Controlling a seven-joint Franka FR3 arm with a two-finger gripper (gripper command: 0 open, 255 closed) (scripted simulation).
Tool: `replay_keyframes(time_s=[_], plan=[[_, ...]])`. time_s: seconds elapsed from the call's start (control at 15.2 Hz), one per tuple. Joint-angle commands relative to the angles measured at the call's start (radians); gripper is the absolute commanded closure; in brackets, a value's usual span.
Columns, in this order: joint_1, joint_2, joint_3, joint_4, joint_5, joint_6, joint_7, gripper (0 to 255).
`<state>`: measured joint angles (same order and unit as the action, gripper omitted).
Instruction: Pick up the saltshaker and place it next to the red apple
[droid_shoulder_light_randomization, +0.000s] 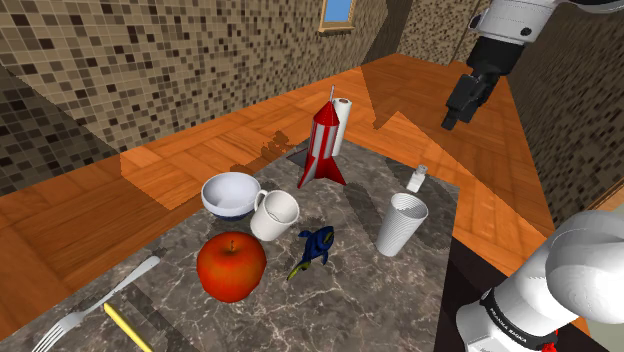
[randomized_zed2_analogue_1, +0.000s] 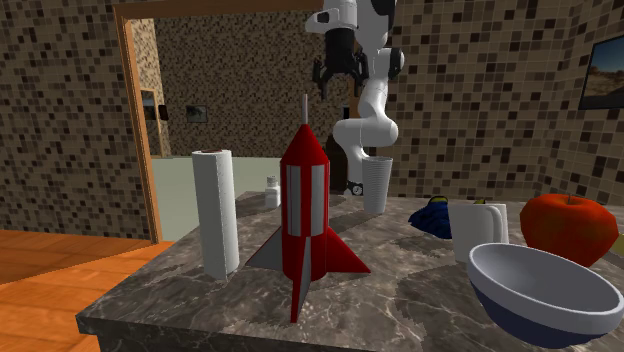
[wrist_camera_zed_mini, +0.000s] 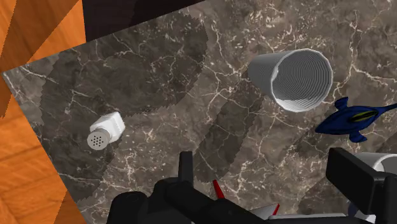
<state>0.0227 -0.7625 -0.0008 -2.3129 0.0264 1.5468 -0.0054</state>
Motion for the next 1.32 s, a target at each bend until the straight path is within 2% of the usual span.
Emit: replay_keyframes(time_s=[0.0, 0.66, 1.25], plan=[[0.0, 0.0, 0.0, 0.0, 0.0, 0.0, 0.0, 0], [-0.054, 0.082, -0.156, -0.182, -0.109, 0.273, -0.186, 0], [-0.093, 0.295, -0.309, -0.23, -0.172, 0.549, -0.356, 0]])
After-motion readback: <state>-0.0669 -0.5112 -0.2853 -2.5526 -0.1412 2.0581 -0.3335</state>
